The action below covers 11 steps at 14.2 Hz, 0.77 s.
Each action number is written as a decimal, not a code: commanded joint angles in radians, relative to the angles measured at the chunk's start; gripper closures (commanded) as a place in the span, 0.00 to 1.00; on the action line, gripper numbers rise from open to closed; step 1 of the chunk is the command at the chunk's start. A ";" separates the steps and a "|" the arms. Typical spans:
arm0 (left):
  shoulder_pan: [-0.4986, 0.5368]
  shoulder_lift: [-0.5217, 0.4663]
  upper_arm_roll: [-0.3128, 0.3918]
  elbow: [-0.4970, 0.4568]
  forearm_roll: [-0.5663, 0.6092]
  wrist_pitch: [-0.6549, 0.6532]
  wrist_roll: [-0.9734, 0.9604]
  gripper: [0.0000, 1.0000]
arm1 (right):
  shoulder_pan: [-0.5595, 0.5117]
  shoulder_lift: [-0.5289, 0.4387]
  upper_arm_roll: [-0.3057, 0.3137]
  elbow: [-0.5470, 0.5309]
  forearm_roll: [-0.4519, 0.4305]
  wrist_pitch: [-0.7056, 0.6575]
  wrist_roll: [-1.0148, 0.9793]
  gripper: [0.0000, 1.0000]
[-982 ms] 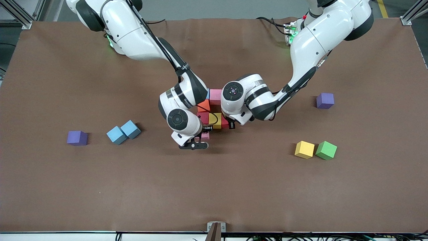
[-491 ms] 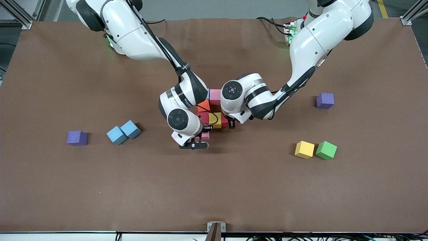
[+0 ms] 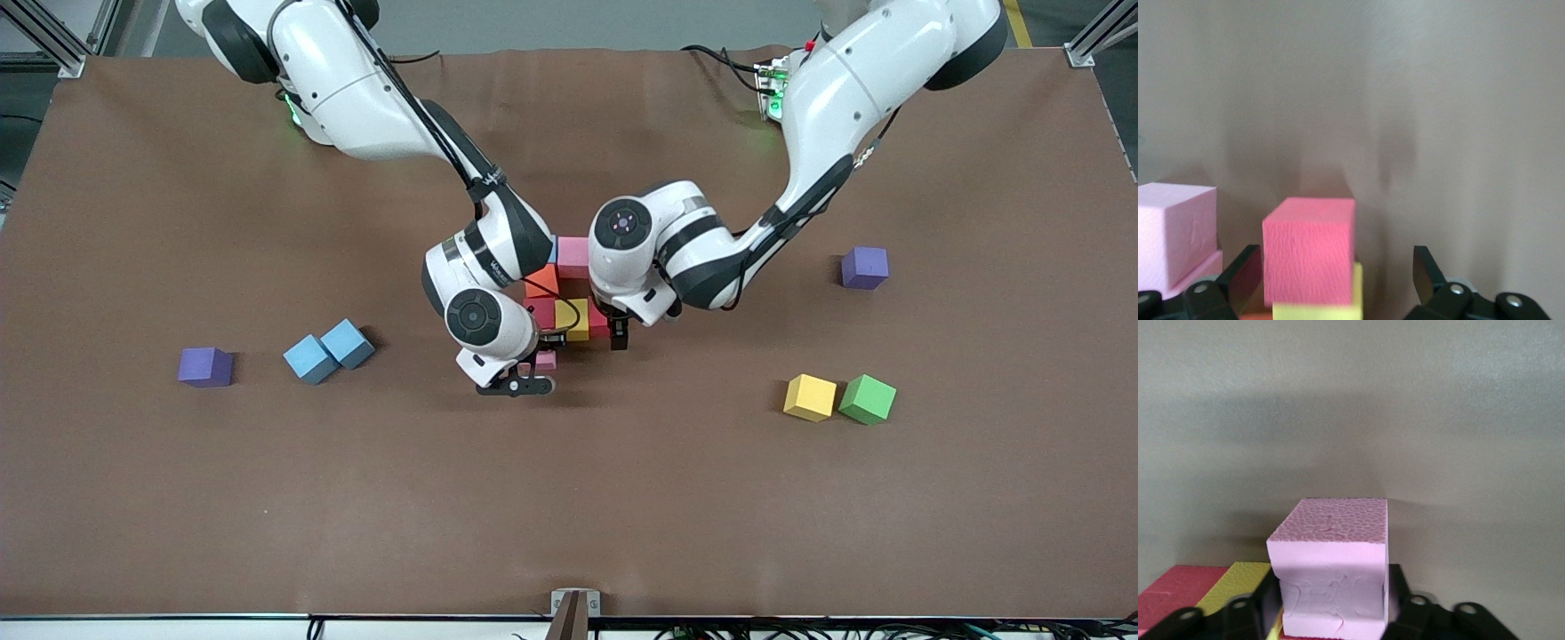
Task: Arrange 11 blocks into digit 3
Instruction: 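Place the red cube with the left gripper while the right gripper places pink, then grasp the yellow cube with the left gripper while the right gripper grasps blue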
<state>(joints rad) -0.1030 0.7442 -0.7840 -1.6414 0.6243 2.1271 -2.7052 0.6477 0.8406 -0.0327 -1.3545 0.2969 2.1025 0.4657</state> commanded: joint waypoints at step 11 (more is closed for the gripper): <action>0.499 -0.124 -0.242 0.044 -0.006 -0.193 0.781 0.00 | -0.019 -0.107 -0.010 0.006 0.013 -0.028 0.005 0.00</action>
<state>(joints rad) 0.3882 0.6049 -1.0151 -1.6269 0.6218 1.9597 -2.0006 0.6433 0.7864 -0.0420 -1.3257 0.2972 2.0994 0.4664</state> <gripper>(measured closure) 0.000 0.000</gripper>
